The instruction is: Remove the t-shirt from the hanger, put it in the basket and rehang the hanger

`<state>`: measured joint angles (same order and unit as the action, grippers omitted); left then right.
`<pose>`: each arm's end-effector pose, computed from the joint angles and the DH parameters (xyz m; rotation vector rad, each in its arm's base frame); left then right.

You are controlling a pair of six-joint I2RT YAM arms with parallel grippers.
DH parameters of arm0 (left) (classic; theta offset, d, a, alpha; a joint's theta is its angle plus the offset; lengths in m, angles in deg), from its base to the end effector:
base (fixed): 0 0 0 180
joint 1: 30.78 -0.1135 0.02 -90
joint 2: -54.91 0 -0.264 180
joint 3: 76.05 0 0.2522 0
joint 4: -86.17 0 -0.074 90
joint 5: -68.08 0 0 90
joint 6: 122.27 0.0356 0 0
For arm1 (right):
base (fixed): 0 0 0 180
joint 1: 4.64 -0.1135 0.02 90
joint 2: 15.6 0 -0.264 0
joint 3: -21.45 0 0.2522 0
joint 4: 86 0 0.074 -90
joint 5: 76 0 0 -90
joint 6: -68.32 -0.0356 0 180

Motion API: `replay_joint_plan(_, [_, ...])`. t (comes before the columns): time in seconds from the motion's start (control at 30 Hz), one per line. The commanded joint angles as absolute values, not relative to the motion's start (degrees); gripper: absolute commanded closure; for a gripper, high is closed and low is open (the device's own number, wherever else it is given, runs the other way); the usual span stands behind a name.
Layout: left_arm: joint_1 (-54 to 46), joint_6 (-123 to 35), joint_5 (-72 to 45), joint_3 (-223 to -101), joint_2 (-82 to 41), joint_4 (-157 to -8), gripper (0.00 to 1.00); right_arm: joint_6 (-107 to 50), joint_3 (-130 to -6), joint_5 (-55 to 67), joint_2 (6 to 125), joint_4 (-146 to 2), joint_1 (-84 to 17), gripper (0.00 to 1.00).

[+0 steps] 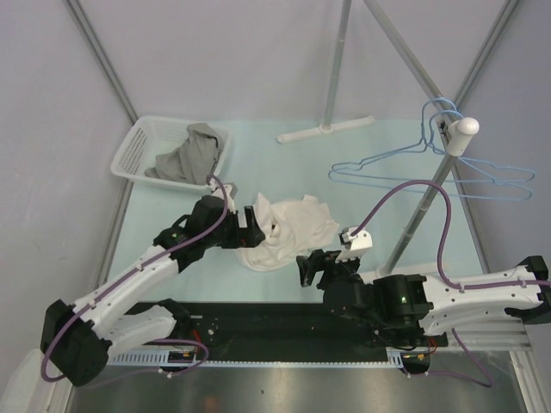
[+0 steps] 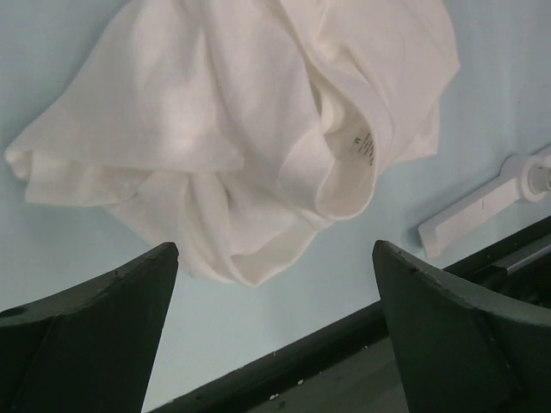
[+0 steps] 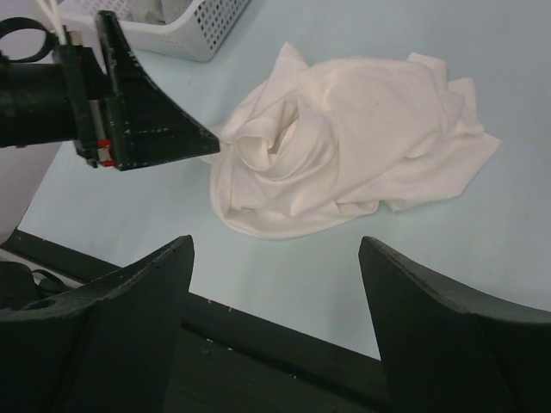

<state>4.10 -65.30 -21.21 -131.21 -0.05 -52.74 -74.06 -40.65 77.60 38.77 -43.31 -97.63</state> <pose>0.1667 -0.1167 0.2588 0.0449 2.3652 -0.6158 0.0219 0.1911 0.3105 -0.0782 1.8630 0.5551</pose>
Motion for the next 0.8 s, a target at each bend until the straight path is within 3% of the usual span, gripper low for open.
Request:
replay_joint_plan(0.0, [4.2, -66.28, -15.77, -132.16, -7.56, -65.73, 0.0, -77.4, -41.01, 80.27, 37.67, -43.15, -97.54, 0.18])
replay_joint_plan(0.23, [4.29, -66.98, -20.86, -139.36, -23.2, -66.99, 0.0, -78.28, -41.01, 80.45, 37.93, -42.88, -97.54, 0.18])
replay_joint_plan(0.57, [10.44, -70.84, -21.74, -147.37, -33.06, -66.72, 0.0, -79.16, -41.62, 80.27, 38.63, -41.83, -97.72, 0.18])
replay_joint_plan(0.77, [15.54, -76.28, -30.0, -151.59, -39.46, -63.82, 0.0, -79.07, -41.71, 80.27, 38.89, -42.01, -97.63, 0.18])
